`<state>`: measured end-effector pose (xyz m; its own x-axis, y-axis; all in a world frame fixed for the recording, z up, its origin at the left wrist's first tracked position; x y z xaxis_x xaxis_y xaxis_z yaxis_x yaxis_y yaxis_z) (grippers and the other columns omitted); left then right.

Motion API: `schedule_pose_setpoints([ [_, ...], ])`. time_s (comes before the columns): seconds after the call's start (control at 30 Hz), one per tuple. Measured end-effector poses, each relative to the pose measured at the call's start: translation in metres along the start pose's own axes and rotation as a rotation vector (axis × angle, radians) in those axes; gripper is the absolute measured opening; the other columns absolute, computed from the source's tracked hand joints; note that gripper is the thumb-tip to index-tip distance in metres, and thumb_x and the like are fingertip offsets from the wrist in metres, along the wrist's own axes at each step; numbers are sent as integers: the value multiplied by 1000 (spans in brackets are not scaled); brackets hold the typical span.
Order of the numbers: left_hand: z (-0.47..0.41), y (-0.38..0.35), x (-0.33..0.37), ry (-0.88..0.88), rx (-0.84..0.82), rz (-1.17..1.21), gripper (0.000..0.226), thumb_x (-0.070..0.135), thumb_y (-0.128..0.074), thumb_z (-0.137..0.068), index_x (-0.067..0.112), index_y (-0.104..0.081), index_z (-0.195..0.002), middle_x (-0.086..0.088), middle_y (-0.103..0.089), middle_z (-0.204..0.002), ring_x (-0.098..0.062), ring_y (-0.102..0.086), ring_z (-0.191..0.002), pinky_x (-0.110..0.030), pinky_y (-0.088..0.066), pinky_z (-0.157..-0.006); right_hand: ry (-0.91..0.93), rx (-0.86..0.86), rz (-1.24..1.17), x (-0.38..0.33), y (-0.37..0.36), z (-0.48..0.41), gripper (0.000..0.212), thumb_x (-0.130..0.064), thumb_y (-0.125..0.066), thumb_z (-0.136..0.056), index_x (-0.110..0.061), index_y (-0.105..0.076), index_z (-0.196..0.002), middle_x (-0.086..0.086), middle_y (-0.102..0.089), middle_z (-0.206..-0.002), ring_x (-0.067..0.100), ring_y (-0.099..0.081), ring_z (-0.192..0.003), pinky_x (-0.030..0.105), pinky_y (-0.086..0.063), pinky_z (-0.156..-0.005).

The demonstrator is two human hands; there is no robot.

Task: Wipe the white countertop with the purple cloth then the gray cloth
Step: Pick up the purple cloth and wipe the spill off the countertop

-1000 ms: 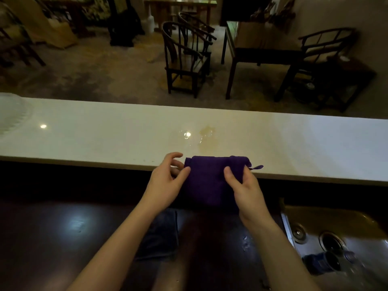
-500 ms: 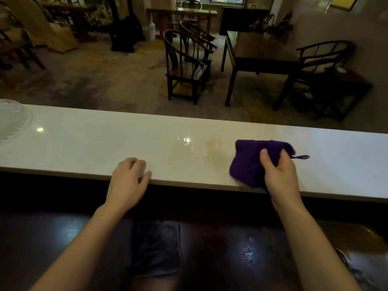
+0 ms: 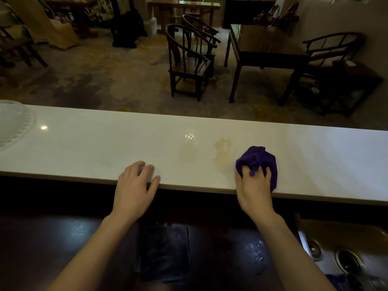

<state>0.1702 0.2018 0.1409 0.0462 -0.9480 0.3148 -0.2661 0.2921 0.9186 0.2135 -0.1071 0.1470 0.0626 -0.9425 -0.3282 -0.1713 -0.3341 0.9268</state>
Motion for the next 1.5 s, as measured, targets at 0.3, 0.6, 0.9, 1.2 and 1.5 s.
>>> schedule_pose_setpoints([
  [0.3,1,-1,-2,6,-3,2,39,42,-48,-93,15,-62,-118,-10,-59,-128,-31,-55,-115,-46,-43,-98,208,-30,-69,-101,-34,2,15,-12,-56,-95,-5,-62,-107,17,-70,-99,43,-57,-112,64,-24,-116],
  [0.6,2,-2,1,3,-32,-13,47,40,-44,-90,11,-61,-123,-13,-60,-127,-34,-57,-112,-46,-45,-95,468,-201,-92,-183,-67,11,35,-27,-45,-102,-11,-53,-131,15,-58,-137,34,-35,-142,59,-9,-123],
  [0.9,2,-4,0,6,-11,-64,41,45,-44,-93,17,-61,-118,-10,-61,-128,-31,-57,-115,-44,-46,-94,490,-192,29,-149,-60,-3,53,-13,-55,-93,-11,-44,-144,11,-42,-157,30,-16,-153,52,-4,-125],
  [1.2,1,-7,-5,5,15,-26,41,46,-43,-94,18,-61,-118,-9,-61,-129,-30,-56,-117,-45,-47,-96,34,-102,57,5,-17,-62,30,-19,-46,-101,-14,-58,-128,10,-54,-146,30,-30,-148,56,-14,-123],
  [1.5,3,-9,-7,22,25,-2,41,46,-46,-94,19,-61,-121,-6,-59,-132,-28,-54,-121,-43,-48,-96,-113,-101,28,6,-17,-87,33,-26,-37,-107,-14,-55,-131,9,-54,-145,34,-22,-151,63,-11,-121],
])
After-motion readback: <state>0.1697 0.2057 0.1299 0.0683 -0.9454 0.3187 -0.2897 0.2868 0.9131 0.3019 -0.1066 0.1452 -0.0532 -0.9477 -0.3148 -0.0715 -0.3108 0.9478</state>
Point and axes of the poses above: each hand's wrist, its own z-axis away from the middle knuckle, its own y-axis out of the back of the hand, x = y × z, the point moved 7 cm from there along -z, towards the middle knuckle
